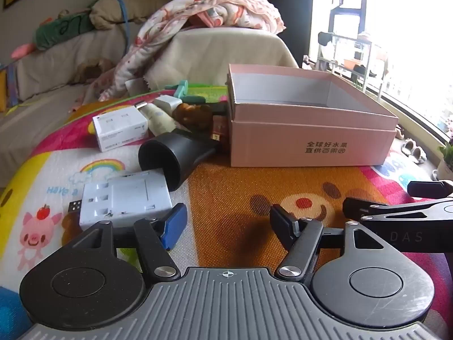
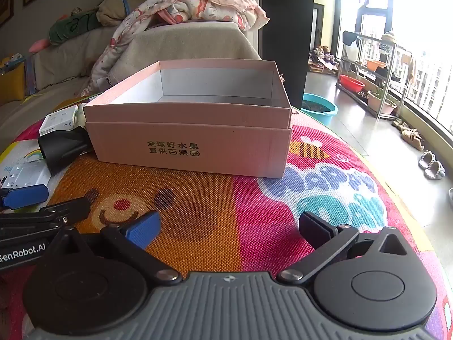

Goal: Organize rigid objects

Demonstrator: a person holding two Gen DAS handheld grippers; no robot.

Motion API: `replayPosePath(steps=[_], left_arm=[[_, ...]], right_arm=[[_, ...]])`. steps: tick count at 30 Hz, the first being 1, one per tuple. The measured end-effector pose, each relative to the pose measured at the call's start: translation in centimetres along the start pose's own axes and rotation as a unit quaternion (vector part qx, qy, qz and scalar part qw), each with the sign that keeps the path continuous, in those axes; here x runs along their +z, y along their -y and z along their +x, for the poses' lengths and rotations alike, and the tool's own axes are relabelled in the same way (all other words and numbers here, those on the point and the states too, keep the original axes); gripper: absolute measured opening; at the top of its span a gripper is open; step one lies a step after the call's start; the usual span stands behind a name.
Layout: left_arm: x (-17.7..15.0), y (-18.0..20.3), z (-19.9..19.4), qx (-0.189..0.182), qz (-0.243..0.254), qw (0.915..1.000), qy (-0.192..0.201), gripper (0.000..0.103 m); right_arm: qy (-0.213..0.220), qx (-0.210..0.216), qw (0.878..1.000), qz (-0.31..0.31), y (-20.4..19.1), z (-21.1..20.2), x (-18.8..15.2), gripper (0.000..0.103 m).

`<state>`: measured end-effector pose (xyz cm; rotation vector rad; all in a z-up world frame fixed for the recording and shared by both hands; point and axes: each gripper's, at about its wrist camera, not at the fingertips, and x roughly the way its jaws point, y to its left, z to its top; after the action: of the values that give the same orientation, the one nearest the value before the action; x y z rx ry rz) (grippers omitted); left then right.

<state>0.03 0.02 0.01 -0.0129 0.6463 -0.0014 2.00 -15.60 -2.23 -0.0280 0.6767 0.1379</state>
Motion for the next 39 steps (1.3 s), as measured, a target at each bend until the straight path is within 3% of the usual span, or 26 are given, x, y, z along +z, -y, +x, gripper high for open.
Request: replayPosePath(steps=[39], left_arm=[[0.00,0.03,-0.01,0.002,0.002,1.0000,0.002,0.071]], right_arm=[[0.000,0.000,1.000,0.000,0.00,-0.01,-0.01,0.103]])
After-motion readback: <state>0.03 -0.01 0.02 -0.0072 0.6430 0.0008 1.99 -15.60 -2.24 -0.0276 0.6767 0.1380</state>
